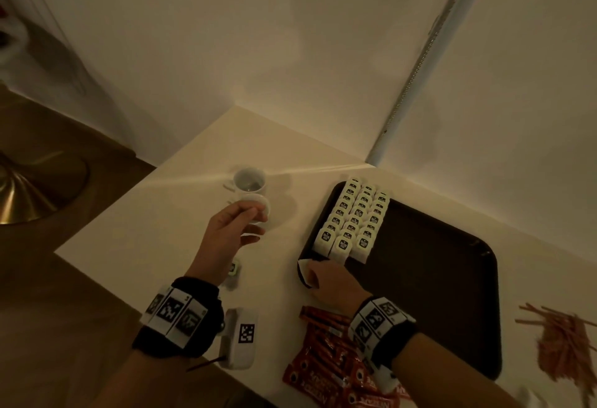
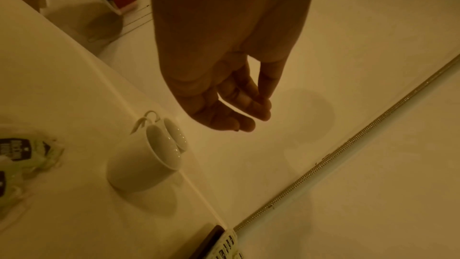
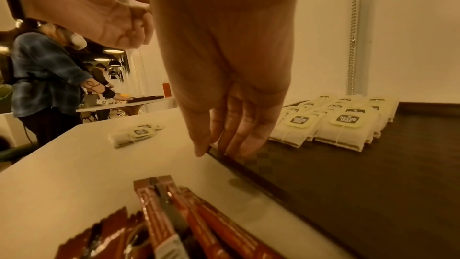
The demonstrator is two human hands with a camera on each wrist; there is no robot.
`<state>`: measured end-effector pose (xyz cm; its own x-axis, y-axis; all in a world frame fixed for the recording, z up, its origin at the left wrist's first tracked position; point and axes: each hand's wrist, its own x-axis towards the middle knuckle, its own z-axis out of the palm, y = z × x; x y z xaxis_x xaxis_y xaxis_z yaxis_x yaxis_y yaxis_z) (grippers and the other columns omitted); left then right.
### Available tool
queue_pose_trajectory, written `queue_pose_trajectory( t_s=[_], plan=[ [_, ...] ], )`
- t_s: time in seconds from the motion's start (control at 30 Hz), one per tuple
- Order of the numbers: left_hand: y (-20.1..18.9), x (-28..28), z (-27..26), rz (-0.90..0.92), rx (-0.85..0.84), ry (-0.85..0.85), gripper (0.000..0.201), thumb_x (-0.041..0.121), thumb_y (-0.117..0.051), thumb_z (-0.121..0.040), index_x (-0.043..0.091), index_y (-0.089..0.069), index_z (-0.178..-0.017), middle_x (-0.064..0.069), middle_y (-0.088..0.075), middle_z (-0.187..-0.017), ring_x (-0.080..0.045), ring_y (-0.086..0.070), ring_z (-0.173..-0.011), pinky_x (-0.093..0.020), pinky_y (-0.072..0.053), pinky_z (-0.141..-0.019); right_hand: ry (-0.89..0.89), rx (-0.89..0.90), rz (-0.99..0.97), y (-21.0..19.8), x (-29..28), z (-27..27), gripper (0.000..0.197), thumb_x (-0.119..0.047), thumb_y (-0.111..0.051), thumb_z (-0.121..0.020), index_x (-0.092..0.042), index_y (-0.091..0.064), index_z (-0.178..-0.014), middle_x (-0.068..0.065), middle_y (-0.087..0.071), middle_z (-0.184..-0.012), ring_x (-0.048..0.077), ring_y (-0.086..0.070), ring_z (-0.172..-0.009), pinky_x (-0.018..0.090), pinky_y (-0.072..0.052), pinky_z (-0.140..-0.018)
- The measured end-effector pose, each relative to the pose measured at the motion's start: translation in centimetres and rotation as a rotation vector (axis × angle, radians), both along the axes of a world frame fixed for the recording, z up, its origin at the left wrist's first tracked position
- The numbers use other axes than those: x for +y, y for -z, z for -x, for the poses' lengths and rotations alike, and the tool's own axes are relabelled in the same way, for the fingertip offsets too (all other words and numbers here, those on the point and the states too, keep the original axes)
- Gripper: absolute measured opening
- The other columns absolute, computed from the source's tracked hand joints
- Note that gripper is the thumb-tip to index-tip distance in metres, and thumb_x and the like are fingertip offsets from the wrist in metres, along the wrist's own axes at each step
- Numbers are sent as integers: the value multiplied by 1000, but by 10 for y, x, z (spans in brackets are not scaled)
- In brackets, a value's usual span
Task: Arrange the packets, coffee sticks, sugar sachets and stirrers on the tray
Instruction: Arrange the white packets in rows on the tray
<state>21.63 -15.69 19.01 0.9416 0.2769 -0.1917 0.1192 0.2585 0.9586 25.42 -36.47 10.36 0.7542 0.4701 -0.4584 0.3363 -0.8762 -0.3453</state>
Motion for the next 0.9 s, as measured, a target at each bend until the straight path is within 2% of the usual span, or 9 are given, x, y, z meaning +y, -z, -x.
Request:
queue_pose_trajectory(
  t_s=[0.17, 0.23, 0.4, 0.47, 0.53, 0.6, 0.67, 0.8, 0.9],
  plan=[
    [2, -5, -2, -11, 5, 22, 23, 7, -48, -96, 15, -66, -85, 2, -68, -75, -13, -60, -65, -21, -48, -62, -17, -52, 22, -9, 2, 3, 6, -16, -53, -87, -13, -53, -92, 9, -58, -107, 25, -55, -96, 34, -46, -82],
    [4, -7, -3, -47, 7, 54, 20, 8, -48, -97, 13, -67, -89, 2, -69, -79, -13, -61, -71, -21, -49, -64, -21, -118, -20, -22, 3, 5, 4, -17, -53, -86, -14, -52, -87, 9, -60, -100, 23, -53, -87, 34, -48, -78],
    [-4, -23, -8, -204, -40, 284, 14, 12, -58, -93, 17, -68, -101, 6, -69, -102, -5, -62, -97, -22, -49, -81, -83, -265, -218, -98, 6, -12, 14, -27, -59, -83, -16, -60, -92, 1, -62, -86, 20, -59, -83, 31, -47, -71],
    [-17, -34, -12, -153, -95, 378, 18, 9, -59, -90, 15, -66, -105, 8, -70, -100, -3, -64, -94, -17, -48, -78, -106, -271, -375, -138, 9, -24, 10, -21, -63, -84, -16, -65, -92, -4, -61, -79, 12, -57, -74, 29, -47, -69],
    [-32, -44, -17, -90, -159, 421, 22, 2, -60, -87, 11, -64, -107, 7, -72, -93, -5, -66, -90, -16, -49, -77, -87, -276, -486, -177, 11, -35, 10, -15, -64, -86, -16, -69, -95, -8, -62, -75, -1, -56, -65, 16, -47, -66],
    [-43, -54, -22, -59, -210, 414, 22, 0, -62, -85, 11, -65, -104, 2, -73, -95, -12, -68, -91, -19, -51, -77, -53, -298, -514, -211, 12, -43, 15, -13, -66, -85, -16, -69, -99, -14, -61, -74, -11, -56, -63, 4, -43, -63],
    [-52, -64, -27, -18, -245, 404, 17, 7, -64, -84, 12, -67, -100, -1, -73, -97, -16, -69, -89, -23, -53, -79, -67, -343, -505, -241, 12, -50, 14, -13, -69, -83, -16, -72, -97, -18, -60, -73, -18, -55, -64, -1, -39, -62],
    [-68, -82, -33, 183, -284, 413, 25, 18, -65, -79, 16, -63, -105, 0, -73, -98, -18, -69, -88, -33, -53, -86, -106, -416, -456, -277, 13, -56, 9, -19, -71, -82, -16, -75, -89, -10, -67, -75, -3, -61, -67, 6, -45, -64],
    [-74, -88, -36, 349, -293, 370, 24, 16, -59, -76, 13, -62, -100, 2, -73, -91, -14, -69, -84, -22, -54, -77, -116, -444, -382, -287, 14, -57, 10, -21, -69, -84, -16, -75, -91, -13, -64, -71, -3, -57, -63, 5, -43, -63]
  ],
)
